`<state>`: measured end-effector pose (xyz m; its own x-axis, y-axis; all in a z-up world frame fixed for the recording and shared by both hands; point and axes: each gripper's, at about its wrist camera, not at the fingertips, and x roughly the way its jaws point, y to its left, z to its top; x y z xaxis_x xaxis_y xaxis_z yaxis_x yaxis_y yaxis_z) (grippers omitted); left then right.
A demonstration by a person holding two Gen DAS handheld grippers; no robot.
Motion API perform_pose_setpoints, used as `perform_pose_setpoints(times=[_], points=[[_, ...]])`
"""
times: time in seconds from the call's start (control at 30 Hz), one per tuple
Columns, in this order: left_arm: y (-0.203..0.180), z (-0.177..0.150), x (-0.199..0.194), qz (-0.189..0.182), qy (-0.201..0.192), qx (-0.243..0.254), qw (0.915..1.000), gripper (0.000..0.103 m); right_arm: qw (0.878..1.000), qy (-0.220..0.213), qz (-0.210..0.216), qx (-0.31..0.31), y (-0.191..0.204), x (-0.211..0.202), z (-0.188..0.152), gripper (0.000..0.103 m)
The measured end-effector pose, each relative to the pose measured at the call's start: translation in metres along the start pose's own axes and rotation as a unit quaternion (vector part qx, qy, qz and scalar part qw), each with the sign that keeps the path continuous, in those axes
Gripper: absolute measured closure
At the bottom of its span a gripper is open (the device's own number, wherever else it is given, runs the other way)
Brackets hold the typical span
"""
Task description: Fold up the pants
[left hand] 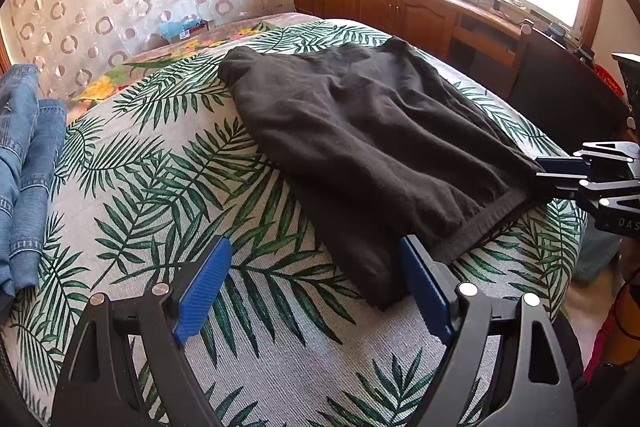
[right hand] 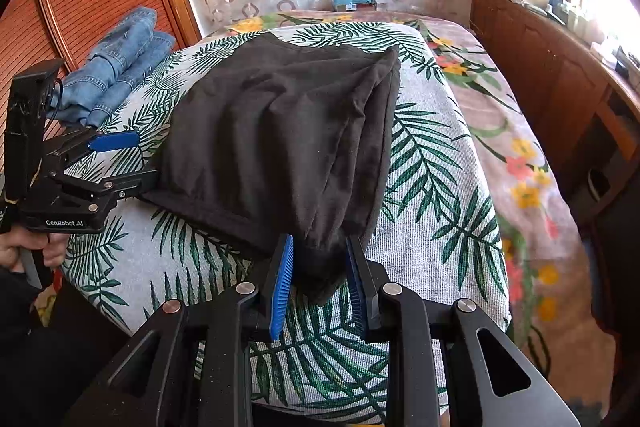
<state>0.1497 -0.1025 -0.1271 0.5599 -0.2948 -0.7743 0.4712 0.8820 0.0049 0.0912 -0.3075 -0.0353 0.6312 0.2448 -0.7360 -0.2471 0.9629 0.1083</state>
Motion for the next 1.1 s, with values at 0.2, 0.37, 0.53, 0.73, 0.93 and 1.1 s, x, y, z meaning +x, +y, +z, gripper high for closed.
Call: perform_pose_setpoints(times=[0.2,0.37,0.53,0.73,0.93,1.1], points=[[0.002,-0.002,0.001,-0.005,0.000,-0.006,1.0000,0.018,1.000,-0.016,0.007,-0.025,0.010,-0.017,-0.002,0.093],[0.005,-0.002,0.003,-0.009,0.000,-0.011,0.9999,0.018,0.999,-0.018,0.003,-0.030,0.013,-0.025,-0.006,0.093],[0.005,-0.003,0.001,-0.008,-0.002,-0.011,0.9999,0.018,1.000,0.000,0.002,-0.028,0.011,-0.017,-0.014,0.093],[0.004,-0.006,-0.009,-0.022,-0.009,-0.009,0.9997,0.022,1.000,-0.013,-0.003,-0.016,0.007,-0.027,-0.013,0.093],[-0.002,-0.011,-0.012,-0.054,-0.003,-0.013,0.9985,0.045,1.000,-0.014,-0.014,-0.021,0.013,-0.028,-0.015,0.089],[-0.005,-0.012,-0.012,-0.067,0.001,-0.017,0.9976,0.056,1.000,-0.018,-0.022,-0.008,0.007,-0.029,-0.016,0.082]])
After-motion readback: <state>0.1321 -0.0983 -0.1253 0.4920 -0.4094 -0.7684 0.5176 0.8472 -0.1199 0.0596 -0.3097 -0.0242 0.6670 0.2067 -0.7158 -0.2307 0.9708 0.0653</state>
